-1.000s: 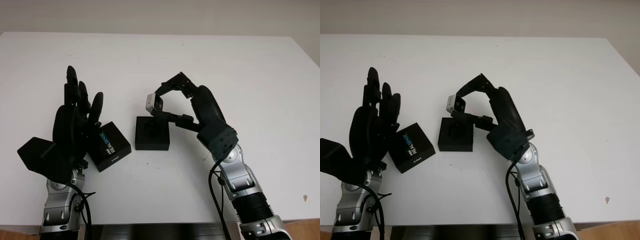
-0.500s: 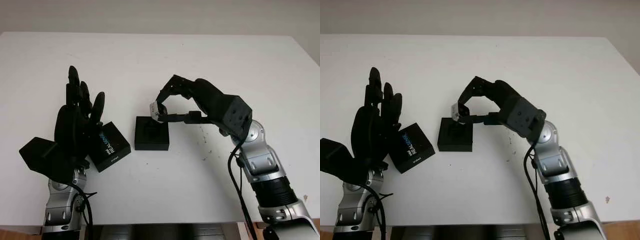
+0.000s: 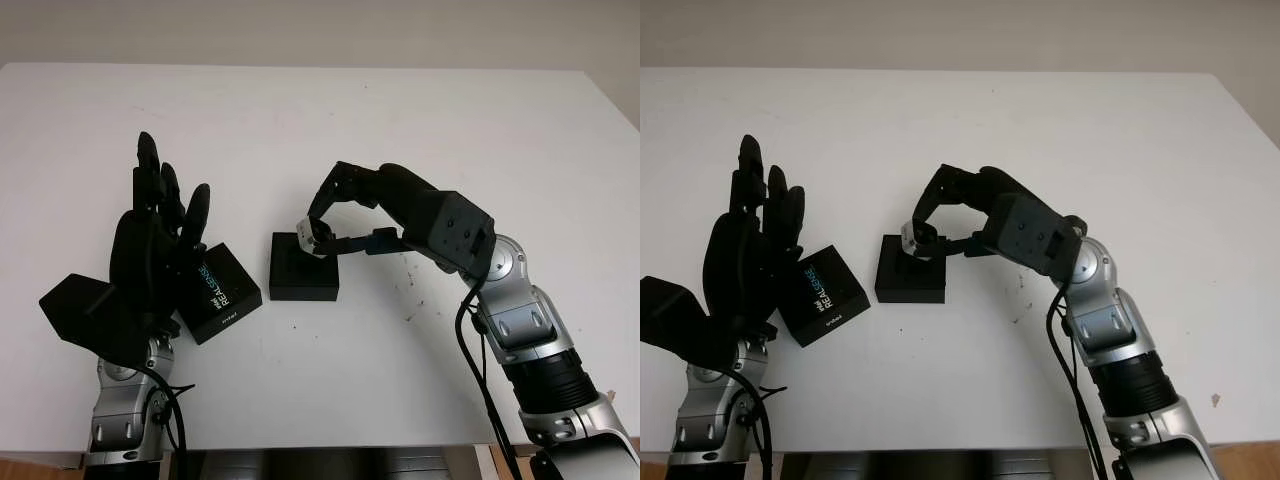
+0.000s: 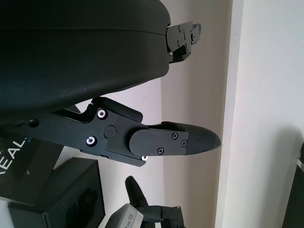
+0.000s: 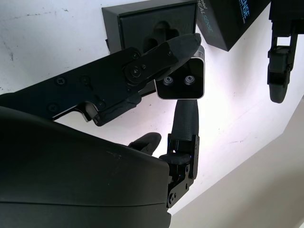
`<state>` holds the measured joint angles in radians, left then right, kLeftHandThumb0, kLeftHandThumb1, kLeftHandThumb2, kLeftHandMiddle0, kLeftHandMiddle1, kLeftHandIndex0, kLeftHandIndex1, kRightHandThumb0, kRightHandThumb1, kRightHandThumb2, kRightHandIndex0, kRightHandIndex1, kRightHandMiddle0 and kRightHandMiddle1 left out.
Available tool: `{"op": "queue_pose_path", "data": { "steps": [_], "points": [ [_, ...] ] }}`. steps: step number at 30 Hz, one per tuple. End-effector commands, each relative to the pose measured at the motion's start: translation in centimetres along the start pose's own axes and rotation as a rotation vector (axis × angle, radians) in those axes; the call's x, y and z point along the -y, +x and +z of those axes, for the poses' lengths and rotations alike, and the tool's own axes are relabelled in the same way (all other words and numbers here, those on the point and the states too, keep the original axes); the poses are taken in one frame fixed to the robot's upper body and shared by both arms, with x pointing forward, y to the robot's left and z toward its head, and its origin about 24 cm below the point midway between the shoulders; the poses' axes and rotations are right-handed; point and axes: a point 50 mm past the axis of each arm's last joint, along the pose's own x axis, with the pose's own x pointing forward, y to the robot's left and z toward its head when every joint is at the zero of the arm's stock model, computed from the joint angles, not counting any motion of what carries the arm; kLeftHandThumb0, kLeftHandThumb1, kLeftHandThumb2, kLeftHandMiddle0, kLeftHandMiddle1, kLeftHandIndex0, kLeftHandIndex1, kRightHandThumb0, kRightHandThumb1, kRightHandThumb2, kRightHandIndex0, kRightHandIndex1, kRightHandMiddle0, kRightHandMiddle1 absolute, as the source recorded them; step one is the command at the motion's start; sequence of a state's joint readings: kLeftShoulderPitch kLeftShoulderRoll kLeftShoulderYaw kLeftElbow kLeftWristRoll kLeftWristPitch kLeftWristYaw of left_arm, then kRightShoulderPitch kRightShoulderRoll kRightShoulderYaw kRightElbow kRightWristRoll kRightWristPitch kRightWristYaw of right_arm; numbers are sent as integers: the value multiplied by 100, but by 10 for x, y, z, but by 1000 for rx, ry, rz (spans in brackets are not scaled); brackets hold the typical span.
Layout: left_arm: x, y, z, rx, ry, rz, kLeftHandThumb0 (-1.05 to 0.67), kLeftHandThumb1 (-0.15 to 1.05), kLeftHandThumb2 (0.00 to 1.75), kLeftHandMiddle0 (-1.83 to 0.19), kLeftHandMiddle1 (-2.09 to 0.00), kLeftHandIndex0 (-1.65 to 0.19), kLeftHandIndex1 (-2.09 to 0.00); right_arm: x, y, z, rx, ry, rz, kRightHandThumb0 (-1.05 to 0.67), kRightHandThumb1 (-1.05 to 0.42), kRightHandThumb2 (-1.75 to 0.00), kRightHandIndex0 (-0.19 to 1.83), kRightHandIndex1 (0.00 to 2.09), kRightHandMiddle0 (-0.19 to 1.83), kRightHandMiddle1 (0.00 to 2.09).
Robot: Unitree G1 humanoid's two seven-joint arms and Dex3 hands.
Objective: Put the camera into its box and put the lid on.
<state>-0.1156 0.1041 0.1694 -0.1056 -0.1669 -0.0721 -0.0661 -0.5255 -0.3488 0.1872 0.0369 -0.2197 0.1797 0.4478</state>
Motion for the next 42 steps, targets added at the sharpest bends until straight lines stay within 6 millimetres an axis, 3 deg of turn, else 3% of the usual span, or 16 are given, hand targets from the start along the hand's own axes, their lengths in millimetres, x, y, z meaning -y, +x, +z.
{"op": "queue_pose_path", "data": {
  "steps": [1,42],
  "points": [
    [2,1,3,16,-3,-4,-57,105,37,19,-2,19,0,2,0,6,22,-19,-5,-49,-95,-5,30,39,44,163],
    [3,0,2,13,-3,0,-58,105,36,19,-2,19,0,-16,4,-9,-54,-2,-3,-47,-94,-5,29,42,38,174]
  ]
}}
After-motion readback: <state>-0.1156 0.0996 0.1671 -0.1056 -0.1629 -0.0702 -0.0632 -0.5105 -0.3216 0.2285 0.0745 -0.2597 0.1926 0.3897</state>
